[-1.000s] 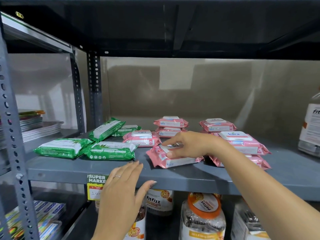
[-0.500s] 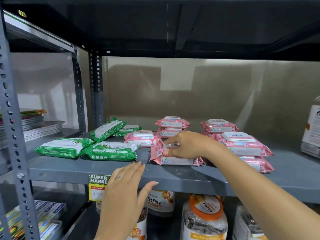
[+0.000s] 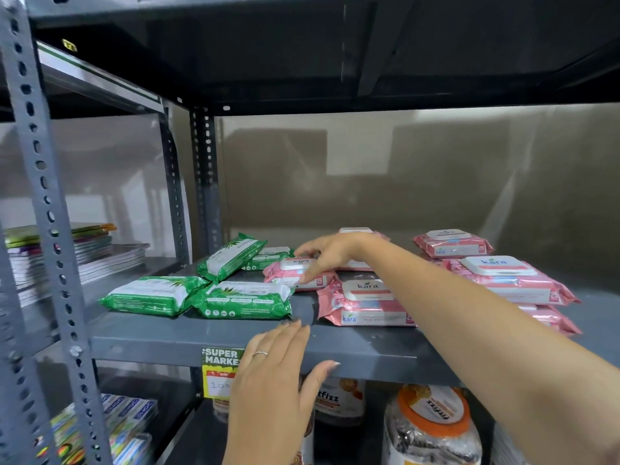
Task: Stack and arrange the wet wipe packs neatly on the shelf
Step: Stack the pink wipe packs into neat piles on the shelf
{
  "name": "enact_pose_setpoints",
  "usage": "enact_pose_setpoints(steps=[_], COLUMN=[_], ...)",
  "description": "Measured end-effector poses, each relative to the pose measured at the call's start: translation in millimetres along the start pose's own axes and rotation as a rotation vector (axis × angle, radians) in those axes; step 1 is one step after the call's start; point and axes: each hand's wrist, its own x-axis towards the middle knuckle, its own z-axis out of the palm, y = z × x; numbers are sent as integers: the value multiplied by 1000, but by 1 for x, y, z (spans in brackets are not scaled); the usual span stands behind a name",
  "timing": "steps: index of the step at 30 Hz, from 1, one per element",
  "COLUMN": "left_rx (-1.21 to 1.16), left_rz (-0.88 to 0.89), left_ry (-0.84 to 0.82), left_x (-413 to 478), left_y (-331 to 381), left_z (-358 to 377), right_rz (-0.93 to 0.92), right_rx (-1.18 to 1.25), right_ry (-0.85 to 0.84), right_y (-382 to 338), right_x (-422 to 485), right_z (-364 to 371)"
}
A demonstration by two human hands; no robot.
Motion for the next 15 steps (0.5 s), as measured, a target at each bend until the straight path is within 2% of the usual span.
enact_pose_setpoints(steps=[4,7,10,15], left_rx=[6,-13,-24,-28], left_rz=[-10,-7,-6,-18], left_ry=[-15,-13,-14,-34], left_x=[1,1,1,0], left_y=[0,1,1,2], left_z=[0,0,-1,-1], right_rz=[-3,-34,-50,-78], right_rx=[103,73,46,145], right_ry=[4,79,154,194], right_y=[4,7,15,34], right_x=[12,5,-15,-73], right_z=[0,-9,-26,-49])
